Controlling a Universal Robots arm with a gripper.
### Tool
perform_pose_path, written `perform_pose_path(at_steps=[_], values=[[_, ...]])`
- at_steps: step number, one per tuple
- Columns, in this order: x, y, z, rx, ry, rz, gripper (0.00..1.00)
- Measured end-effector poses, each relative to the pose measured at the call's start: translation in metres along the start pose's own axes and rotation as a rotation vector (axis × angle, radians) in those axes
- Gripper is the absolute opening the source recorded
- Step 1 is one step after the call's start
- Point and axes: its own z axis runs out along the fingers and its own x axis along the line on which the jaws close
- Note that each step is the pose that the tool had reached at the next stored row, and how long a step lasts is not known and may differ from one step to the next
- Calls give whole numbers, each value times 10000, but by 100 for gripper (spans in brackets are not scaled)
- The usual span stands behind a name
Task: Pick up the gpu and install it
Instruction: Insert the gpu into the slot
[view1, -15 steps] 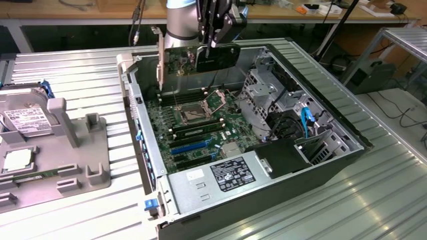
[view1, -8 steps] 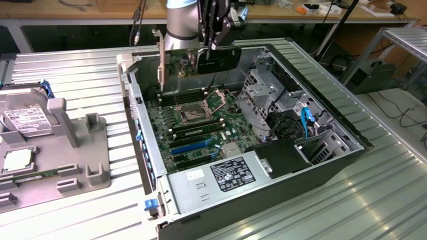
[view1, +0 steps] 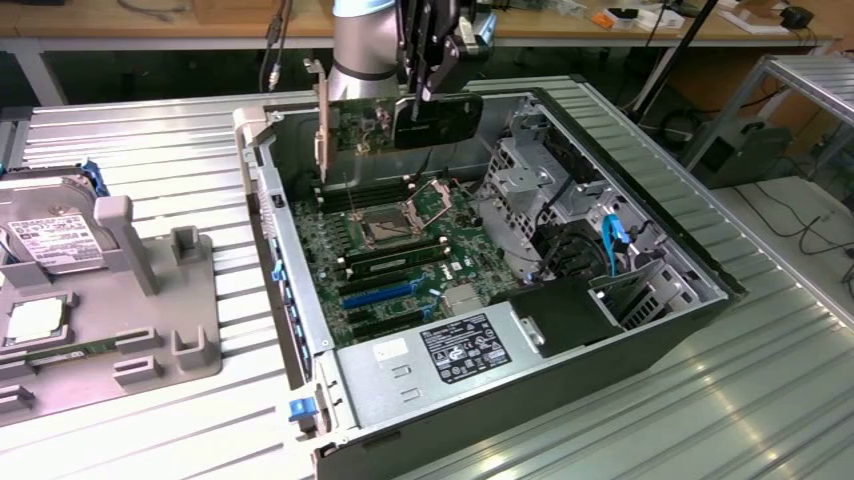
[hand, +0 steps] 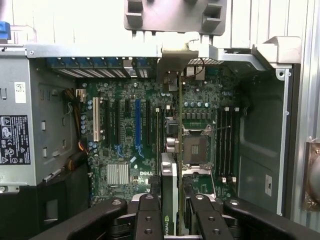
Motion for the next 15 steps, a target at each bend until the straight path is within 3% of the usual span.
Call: perform_pose_path(at_steps=[15], values=[[3,2,148,0,1,0,27]])
